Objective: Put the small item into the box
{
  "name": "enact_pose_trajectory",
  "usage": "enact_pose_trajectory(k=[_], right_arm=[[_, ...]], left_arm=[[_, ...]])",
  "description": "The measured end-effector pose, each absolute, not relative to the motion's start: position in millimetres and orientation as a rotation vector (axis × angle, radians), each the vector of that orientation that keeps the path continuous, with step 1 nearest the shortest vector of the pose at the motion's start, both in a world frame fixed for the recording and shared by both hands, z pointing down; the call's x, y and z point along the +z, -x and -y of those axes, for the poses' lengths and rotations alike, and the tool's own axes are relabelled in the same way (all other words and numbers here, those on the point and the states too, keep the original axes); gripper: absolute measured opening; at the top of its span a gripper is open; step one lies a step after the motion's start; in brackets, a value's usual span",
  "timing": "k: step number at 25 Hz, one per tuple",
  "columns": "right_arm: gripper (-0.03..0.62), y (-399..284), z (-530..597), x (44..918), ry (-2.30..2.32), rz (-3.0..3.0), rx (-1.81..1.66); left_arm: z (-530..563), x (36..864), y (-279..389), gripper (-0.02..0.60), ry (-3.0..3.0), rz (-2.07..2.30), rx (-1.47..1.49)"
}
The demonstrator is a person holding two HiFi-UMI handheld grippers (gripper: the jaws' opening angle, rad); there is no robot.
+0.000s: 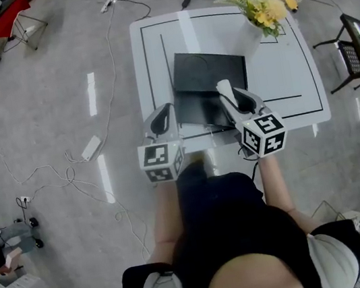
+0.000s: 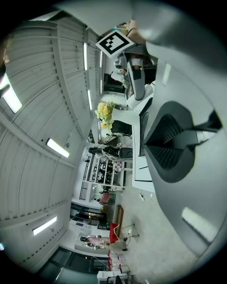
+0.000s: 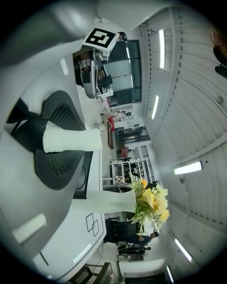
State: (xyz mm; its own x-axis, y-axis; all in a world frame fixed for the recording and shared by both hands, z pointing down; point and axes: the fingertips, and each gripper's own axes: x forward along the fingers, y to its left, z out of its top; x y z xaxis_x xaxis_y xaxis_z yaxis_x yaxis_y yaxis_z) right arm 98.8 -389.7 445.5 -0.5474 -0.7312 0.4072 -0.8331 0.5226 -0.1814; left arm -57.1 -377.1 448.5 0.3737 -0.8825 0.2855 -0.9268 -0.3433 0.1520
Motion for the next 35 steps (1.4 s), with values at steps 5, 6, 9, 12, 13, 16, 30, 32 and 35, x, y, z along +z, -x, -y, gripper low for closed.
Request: enact_pose_trajectory(k=[5,6,9,12,13,16,30,32,35], right_arm=[[0.138,-94.1,395.5,447.6,-1.29,2.482,0.517],[0.138,-92.9,396.5,447.9,-1.284,2.48,0.514],[0.138,-89.8,399.7,451.4,-1.255,2.462,0.487],[0.138,-87.4,401.6,457.4,-1.219,2.43,0.455],[0.138,-86.3,402.1,459.3,-1.207,2.421,0.448],[0.138,-82.8,402.7,465.2,-1.177,2.395,0.431],[0.138,-55.0,404.5,474.5,-1.026,2.346,0.355],[0.138,-54.2,404.9,475.9,-1.016,2.334,0.34],[0.137,-54.5,406.2,480.6,-0.973,2.306,0.304]], left_arm=[[384.2,450.4,61.0,0.011,-2.338,1.588,0.21],[385.6,450.0,61.5,0.011,-2.338,1.586,0.208],[390.2,451.3,63.0,0.011,-2.334,1.584,0.206],[393.0,456.3,64.7,0.011,-2.325,1.57,0.207],[393.9,457.9,65.5,0.011,-2.32,1.563,0.206],[396.1,462.1,67.7,0.011,-2.31,1.553,0.207],[403.7,473.5,64.7,0.011,-2.354,1.474,0.242],[404.4,475.6,66.1,0.011,-2.358,1.467,0.249],[405.8,478.9,70.1,0.011,-2.36,1.457,0.261]])
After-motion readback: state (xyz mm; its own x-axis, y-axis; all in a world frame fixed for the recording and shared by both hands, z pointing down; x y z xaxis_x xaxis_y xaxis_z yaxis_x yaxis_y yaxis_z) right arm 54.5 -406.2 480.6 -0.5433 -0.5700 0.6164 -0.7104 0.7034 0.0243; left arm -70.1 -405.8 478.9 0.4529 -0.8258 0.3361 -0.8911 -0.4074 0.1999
